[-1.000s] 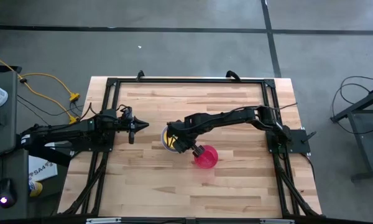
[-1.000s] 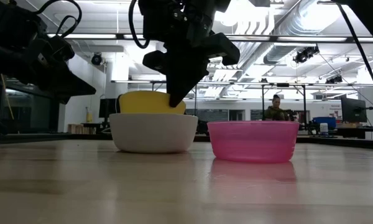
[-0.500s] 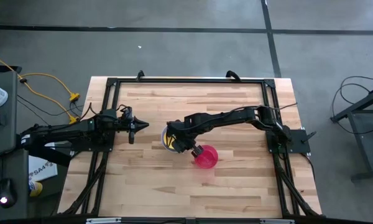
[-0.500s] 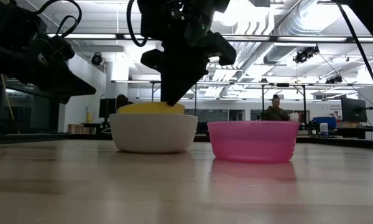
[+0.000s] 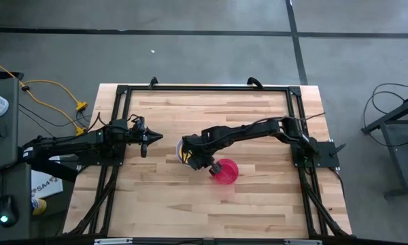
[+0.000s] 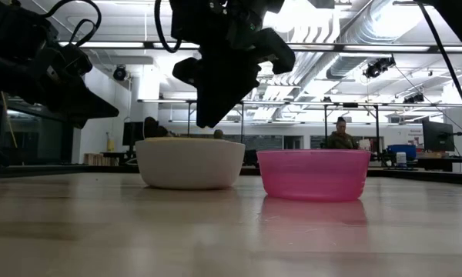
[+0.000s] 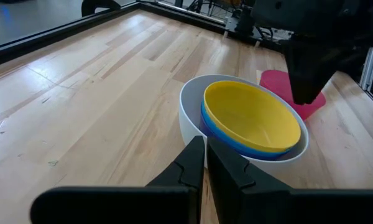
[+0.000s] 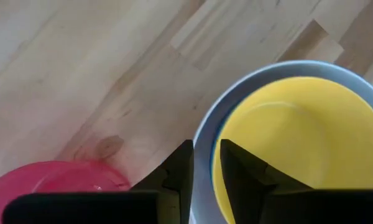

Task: Nest bowls inside each other
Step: Stack the red bowl on top of the yellow bowl

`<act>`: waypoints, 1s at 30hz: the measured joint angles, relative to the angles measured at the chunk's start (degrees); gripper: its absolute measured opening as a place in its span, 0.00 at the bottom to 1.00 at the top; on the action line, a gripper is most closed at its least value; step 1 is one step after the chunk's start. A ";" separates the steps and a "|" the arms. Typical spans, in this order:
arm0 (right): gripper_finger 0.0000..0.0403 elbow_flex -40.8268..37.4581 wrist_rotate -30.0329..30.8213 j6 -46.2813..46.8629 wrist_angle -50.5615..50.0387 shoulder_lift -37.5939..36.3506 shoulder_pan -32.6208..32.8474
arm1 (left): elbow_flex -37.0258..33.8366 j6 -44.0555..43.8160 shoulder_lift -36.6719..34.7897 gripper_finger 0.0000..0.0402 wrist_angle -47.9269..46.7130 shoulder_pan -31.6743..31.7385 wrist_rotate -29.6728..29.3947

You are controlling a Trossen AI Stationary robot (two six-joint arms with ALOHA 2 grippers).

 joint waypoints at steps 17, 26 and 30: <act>0.18 0.00 3.93 10.81 -3.58 -0.07 0.76 | -0.01 0.00 -0.02 0.05 0.00 -0.01 0.02; 0.18 0.00 5.04 24.97 -3.46 -4.40 2.21 | 0.00 0.00 -0.01 0.05 0.00 -0.01 0.02; 0.18 0.02 8.34 29.83 -3.37 -8.10 4.04 | 0.00 -0.01 0.00 0.05 0.00 -0.01 0.02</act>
